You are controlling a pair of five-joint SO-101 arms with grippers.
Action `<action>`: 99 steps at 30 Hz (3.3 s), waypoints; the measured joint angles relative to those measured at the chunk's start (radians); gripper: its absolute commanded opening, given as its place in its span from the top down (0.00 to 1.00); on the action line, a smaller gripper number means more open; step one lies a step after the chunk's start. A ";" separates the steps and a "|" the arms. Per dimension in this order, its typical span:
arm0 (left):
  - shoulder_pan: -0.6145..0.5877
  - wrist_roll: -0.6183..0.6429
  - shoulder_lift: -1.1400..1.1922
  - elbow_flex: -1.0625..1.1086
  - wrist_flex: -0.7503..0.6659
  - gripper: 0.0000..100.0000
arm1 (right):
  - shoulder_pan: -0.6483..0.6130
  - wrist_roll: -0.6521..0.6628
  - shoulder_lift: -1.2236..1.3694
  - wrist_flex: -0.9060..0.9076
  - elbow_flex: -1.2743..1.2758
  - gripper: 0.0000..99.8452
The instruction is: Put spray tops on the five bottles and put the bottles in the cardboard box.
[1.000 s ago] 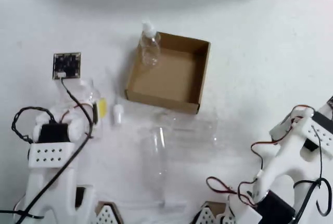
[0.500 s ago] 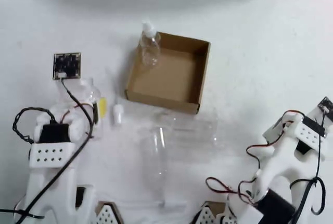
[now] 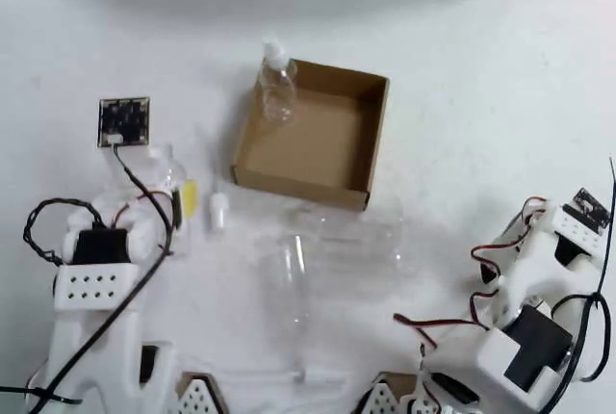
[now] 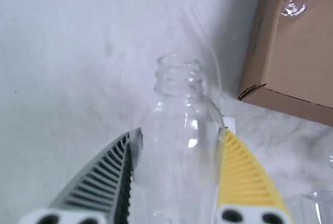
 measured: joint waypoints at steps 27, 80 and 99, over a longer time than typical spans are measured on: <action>0.000 0.000 -0.562 -0.003 0.052 0.98 | -0.110 0.230 -0.341 0.391 -0.511 0.98; 0.512 0.000 -0.942 0.552 -0.364 0.98 | -1.381 0.233 -1.115 -0.595 -0.301 0.98; 0.493 0.000 -0.942 0.552 -0.367 0.98 | -1.389 0.233 -1.013 -0.704 -0.203 0.98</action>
